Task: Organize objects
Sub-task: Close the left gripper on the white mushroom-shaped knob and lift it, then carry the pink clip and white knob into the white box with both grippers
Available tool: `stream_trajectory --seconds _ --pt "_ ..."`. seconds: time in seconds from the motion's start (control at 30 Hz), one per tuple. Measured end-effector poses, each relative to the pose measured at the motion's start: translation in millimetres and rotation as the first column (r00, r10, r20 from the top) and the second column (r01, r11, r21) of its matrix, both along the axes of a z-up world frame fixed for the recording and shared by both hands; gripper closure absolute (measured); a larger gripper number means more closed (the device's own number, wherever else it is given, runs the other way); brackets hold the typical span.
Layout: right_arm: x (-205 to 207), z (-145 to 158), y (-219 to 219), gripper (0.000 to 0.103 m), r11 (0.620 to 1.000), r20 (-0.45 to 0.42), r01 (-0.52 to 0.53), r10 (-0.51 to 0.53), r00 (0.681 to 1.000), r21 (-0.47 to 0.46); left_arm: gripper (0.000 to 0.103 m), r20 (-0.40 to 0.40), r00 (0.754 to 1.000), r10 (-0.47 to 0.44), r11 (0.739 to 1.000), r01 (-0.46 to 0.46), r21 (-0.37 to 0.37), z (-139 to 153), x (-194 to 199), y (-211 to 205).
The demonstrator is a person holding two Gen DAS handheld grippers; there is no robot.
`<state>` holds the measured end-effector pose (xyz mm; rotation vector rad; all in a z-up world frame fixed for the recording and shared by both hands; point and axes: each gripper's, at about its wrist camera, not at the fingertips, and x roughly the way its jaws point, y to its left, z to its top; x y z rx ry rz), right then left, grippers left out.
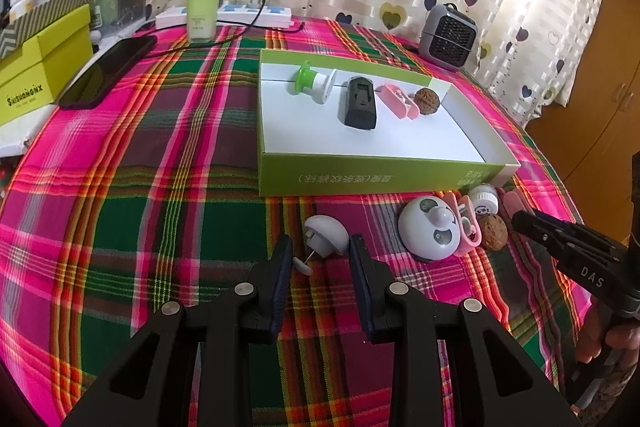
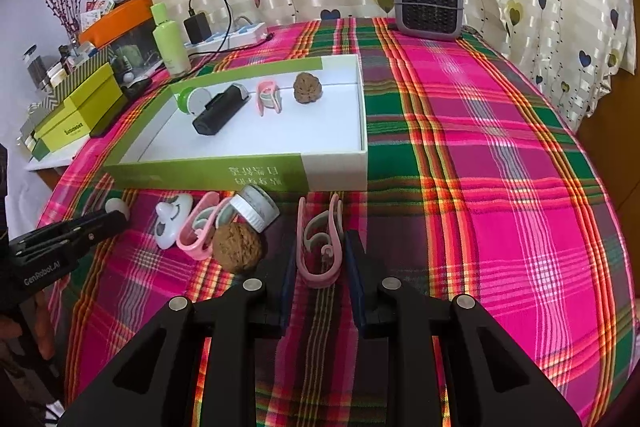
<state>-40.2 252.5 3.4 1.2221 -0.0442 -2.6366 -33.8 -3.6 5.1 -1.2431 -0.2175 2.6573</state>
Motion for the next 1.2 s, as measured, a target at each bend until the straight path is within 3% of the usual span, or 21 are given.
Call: stream_trajectory --seconds 0.63,1.2 --pt "-7.0 30.2 -28.8 0.079 0.995 -0.061 -0.101 0.100 0.993 -0.013 0.076 -0.071 0.997 -0.005 1.000 0.006 0.017 37.7 -7.5 1.2" --pt "-60.9 30.2 -57.1 0.079 0.989 -0.033 -0.141 0.140 0.990 -0.030 0.076 -0.068 0.998 -0.014 1.000 0.016 0.022 43.6 -57.5 5.9"
